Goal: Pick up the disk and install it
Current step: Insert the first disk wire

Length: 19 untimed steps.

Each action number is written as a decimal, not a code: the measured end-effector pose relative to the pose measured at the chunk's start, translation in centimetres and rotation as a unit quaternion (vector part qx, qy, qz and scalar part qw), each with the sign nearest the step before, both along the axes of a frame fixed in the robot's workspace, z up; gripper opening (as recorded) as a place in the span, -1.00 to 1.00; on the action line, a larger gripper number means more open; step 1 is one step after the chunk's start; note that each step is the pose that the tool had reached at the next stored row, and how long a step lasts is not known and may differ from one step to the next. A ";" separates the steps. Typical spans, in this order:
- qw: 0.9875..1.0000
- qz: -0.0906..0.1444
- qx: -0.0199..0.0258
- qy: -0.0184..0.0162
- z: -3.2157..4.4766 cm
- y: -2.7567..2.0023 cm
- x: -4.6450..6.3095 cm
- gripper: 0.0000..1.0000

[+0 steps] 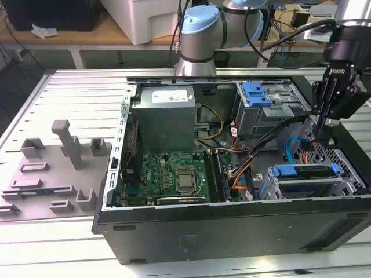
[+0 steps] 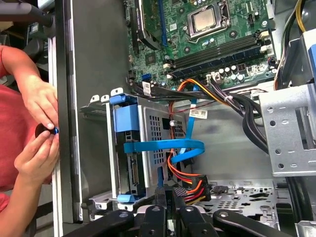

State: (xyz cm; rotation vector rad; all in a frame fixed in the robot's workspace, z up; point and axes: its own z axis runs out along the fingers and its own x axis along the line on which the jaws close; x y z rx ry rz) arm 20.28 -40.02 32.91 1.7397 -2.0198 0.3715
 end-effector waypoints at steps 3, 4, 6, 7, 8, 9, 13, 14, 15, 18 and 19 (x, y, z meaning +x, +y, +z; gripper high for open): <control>1.000 0.000 0.000 0.000 0.01 0.63 0.0 -0.66; 1.000 0.000 0.000 0.000 0.01 0.88 0.0 -0.66; 1.000 0.000 -0.002 0.000 0.45 1.01 -0.1 -0.66; 1.000 0.000 -0.002 -0.001 0.90 1.01 -0.2 -0.66; 1.000 0.000 -0.002 -0.002 1.24 1.01 -0.4 -0.66; 1.000 0.000 -0.002 -0.003 1.47 1.01 -0.6 -0.66; 1.000 0.000 0.003 -0.010 2.15 0.98 -1.1 -0.66; 1.000 0.000 0.004 -0.012 2.26 0.94 -1.2 -0.66; 1.000 0.000 0.008 -0.014 2.34 0.90 -1.4 -0.66; 0.999 0.000 0.029 -0.019 2.36 0.73 -1.6 -0.66; 0.999 0.000 0.034 -0.019 2.38 0.66 -1.6 -0.66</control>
